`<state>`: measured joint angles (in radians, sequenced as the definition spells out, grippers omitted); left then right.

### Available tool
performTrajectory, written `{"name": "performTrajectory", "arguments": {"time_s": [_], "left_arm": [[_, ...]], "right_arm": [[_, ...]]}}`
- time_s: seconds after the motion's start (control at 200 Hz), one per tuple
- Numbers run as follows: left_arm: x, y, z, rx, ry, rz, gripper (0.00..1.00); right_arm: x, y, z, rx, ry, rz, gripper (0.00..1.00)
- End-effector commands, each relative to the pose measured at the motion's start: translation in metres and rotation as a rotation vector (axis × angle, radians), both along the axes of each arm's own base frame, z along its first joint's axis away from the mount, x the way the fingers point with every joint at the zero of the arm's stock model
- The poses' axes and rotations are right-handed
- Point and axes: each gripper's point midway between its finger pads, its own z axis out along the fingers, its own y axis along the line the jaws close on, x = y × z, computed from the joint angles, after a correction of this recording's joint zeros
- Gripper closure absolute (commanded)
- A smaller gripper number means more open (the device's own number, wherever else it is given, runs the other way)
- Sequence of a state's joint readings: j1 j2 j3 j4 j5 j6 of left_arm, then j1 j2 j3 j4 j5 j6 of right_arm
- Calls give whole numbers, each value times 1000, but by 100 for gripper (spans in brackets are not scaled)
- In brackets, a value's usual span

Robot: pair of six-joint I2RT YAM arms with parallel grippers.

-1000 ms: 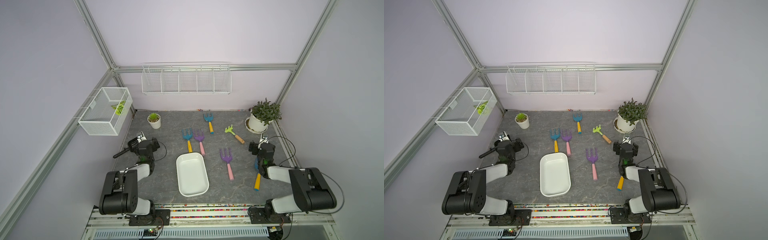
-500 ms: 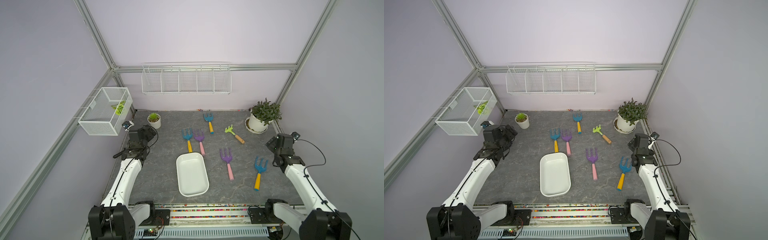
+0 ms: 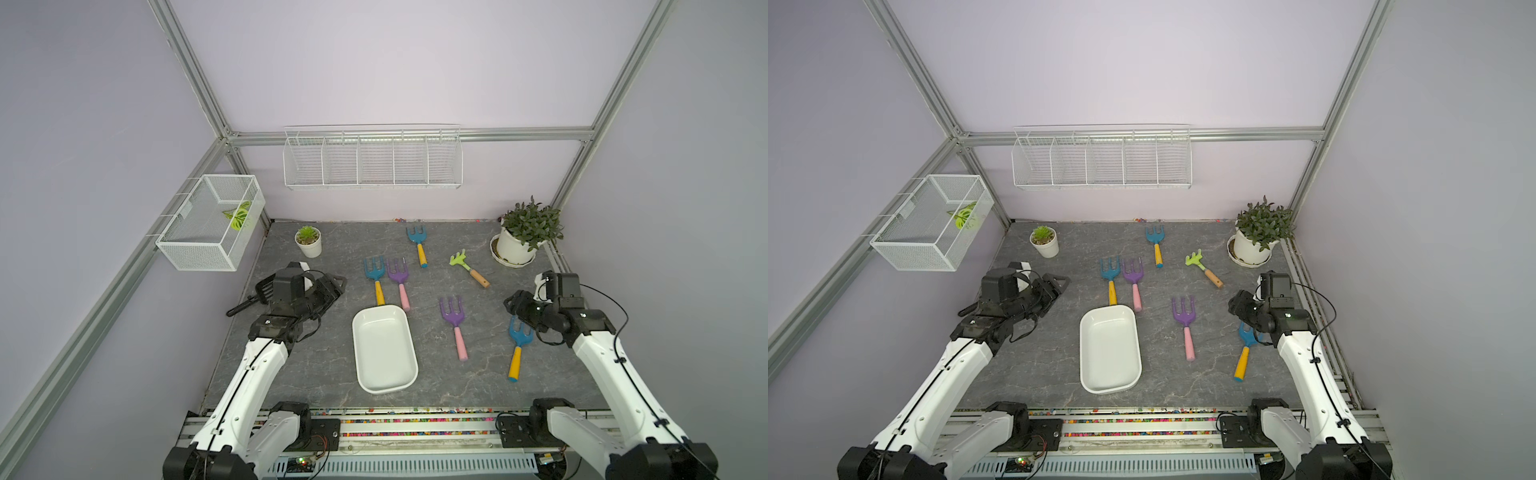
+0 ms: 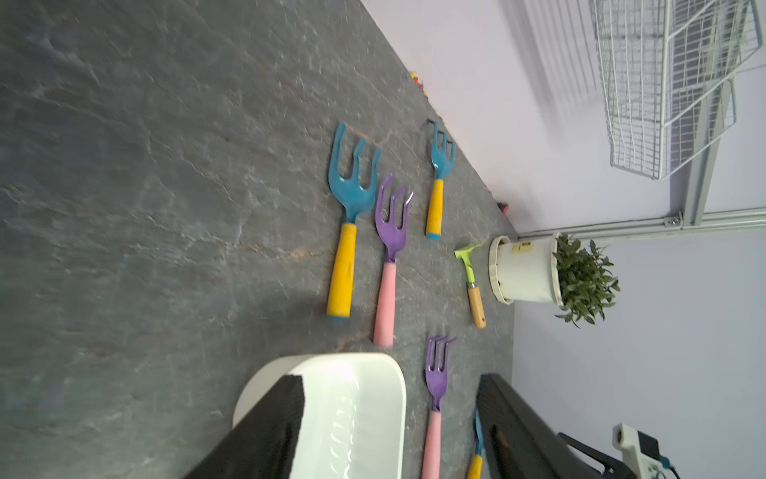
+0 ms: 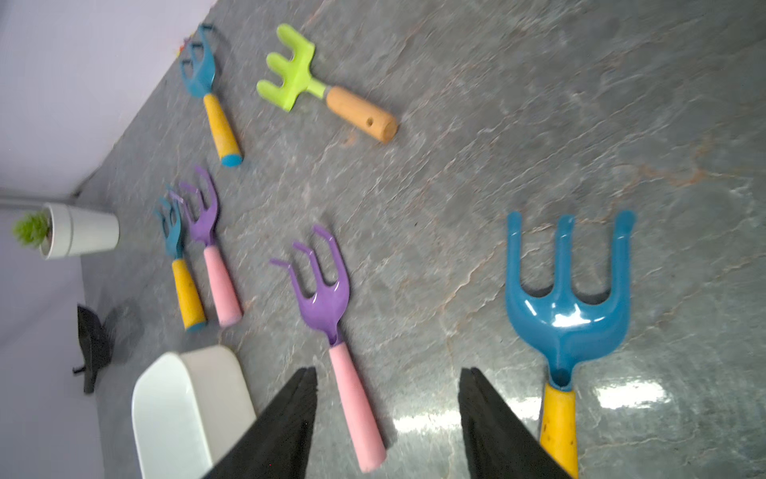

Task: Put the rake into the storage box
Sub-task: Pick up the rake at the center of the board.

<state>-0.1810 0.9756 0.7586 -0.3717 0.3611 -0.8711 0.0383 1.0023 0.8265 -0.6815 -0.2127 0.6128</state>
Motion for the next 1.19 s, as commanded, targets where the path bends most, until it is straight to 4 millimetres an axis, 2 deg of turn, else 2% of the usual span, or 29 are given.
{"name": "performTrajectory", "arguments": {"time_s": [0.0,0.14,0.29,0.465,0.61,0.77,1.03,1.19], "left_arm": [[-10,-12,3,-48,29,-26,28],[-8,-32,23,-42,-10,-68,28],[-6,-78,40,-6,-42,-161,25],[-3,-135,43,7,-44,-266,25],[1,-162,37,-21,-14,-318,26],[0,-160,32,-6,6,-313,26],[-13,-132,29,24,10,-224,22],[-20,-113,27,18,2,-148,21]], "right_arm": [[-18,24,-3,25,66,125,47],[-33,41,-13,-22,156,209,51],[-47,57,-24,-101,206,294,49],[-56,73,-48,-187,272,365,47],[-59,79,-66,-261,317,392,46],[-60,81,-82,-332,362,421,46],[-62,89,-102,-400,424,489,49],[-61,97,-102,-409,418,523,51]]}}
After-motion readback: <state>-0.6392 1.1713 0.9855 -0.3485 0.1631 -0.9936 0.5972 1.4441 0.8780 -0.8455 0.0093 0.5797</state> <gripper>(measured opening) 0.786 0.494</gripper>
